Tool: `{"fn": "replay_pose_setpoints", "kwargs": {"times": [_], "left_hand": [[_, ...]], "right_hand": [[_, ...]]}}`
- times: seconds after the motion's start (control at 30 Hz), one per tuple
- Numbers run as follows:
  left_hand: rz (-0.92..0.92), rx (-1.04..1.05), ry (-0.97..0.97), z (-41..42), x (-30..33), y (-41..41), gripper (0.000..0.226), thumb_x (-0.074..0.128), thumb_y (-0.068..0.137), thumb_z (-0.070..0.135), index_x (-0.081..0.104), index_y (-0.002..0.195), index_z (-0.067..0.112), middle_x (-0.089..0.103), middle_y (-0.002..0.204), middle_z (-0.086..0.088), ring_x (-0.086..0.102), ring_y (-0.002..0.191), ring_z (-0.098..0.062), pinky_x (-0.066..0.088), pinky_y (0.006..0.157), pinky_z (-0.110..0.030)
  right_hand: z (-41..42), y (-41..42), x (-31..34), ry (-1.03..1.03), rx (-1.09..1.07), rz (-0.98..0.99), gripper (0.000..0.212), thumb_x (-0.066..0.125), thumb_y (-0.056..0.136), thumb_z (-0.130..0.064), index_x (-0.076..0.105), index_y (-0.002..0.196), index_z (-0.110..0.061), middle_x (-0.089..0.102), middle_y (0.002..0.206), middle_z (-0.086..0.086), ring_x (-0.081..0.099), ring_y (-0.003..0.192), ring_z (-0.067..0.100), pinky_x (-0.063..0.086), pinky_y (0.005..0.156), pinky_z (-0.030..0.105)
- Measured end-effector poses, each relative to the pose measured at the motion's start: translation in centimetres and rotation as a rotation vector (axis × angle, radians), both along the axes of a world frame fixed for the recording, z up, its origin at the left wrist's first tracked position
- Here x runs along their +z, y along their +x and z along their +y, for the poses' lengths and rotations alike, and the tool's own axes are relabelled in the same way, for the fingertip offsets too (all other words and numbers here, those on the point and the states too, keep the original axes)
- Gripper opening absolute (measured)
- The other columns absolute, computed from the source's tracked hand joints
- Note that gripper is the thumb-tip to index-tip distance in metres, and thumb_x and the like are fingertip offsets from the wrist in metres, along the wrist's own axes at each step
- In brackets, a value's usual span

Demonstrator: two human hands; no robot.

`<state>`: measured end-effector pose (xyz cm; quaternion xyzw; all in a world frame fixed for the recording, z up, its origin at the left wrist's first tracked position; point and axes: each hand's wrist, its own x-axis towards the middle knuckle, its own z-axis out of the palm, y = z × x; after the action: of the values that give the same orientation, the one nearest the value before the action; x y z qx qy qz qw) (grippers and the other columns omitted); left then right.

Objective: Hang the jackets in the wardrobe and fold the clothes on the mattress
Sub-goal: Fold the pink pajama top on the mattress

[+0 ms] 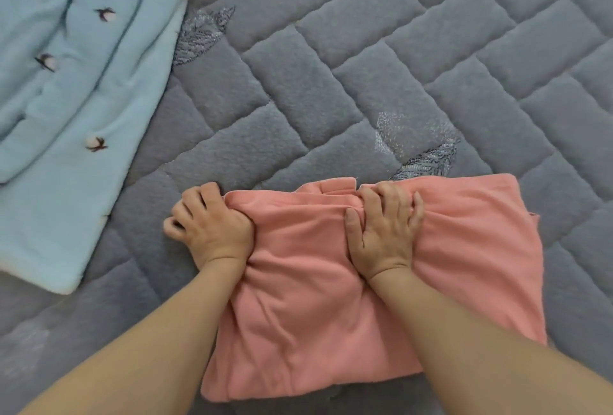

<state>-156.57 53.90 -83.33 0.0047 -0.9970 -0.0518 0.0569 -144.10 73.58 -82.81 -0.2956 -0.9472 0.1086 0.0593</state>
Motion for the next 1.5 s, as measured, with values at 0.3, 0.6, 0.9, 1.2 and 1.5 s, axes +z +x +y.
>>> {"fn": "replay_pose_setpoints", "kwargs": {"times": [0.3,0.6,0.9,1.2,1.5], "left_hand": [[-0.105,-0.131,0.034,-1.1,1.6,-0.4,0.031,0.043,0.071,0.022,0.055,0.099,0.014,0.052,0.106,-0.015,0.046,0.1,-0.035,0.033,0.088,-0.05],[-0.645,-0.389,0.209,-4.2,6.0,0.6,0.03,0.043,0.066,0.049,0.049,0.082,0.024,0.06,0.089,0.004,0.054,0.097,-0.026,0.034,0.087,-0.039],[-0.696,-0.295,0.394,-7.3,8.6,3.4,0.017,0.056,0.077,0.018,0.061,0.088,0.007,0.064,0.086,-0.01,0.06,0.083,-0.031,0.044,0.067,-0.034],[-0.678,-0.131,0.506,-12.2,11.9,5.9,0.005,0.057,0.077,0.008,0.054,0.075,0.011,0.056,0.076,-0.008,0.056,0.077,-0.03,0.045,0.065,-0.033],[-1.003,0.137,-0.079,-19.6,18.6,9.0,0.016,0.047,0.094,0.013,0.055,0.099,0.0,0.055,0.094,-0.018,0.054,0.073,-0.031,0.054,0.069,-0.04]], "right_hand": [[0.0,-0.1,-0.1,0.016,0.001,0.048,0.048,0.034,0.089,-0.052,0.06,0.116,-0.022,0.053,0.126,0.007,0.042,0.124,0.03,0.014,0.115,0.055],[-1.2,0.6,1.2,0.03,-0.056,0.098,0.053,0.036,0.091,-0.051,0.052,0.127,-0.016,0.048,0.134,0.012,0.04,0.129,0.029,0.015,0.116,0.054],[-20.3,16.7,2.8,-0.101,0.329,-0.011,0.081,0.062,0.067,-0.057,0.053,0.135,-0.014,0.046,0.142,0.009,0.042,0.132,0.031,0.024,0.112,0.059],[-22.6,11.4,5.9,-0.044,0.287,-0.115,0.022,0.067,0.058,-0.033,0.059,0.07,-0.016,0.056,0.072,0.007,0.055,0.068,0.03,0.043,0.061,0.037],[-28.2,18.4,10.8,-1.6,-0.257,-0.301,0.02,0.058,0.083,-0.029,0.064,0.093,-0.013,0.067,0.093,0.007,0.063,0.088,0.024,0.055,0.077,0.03]]}}
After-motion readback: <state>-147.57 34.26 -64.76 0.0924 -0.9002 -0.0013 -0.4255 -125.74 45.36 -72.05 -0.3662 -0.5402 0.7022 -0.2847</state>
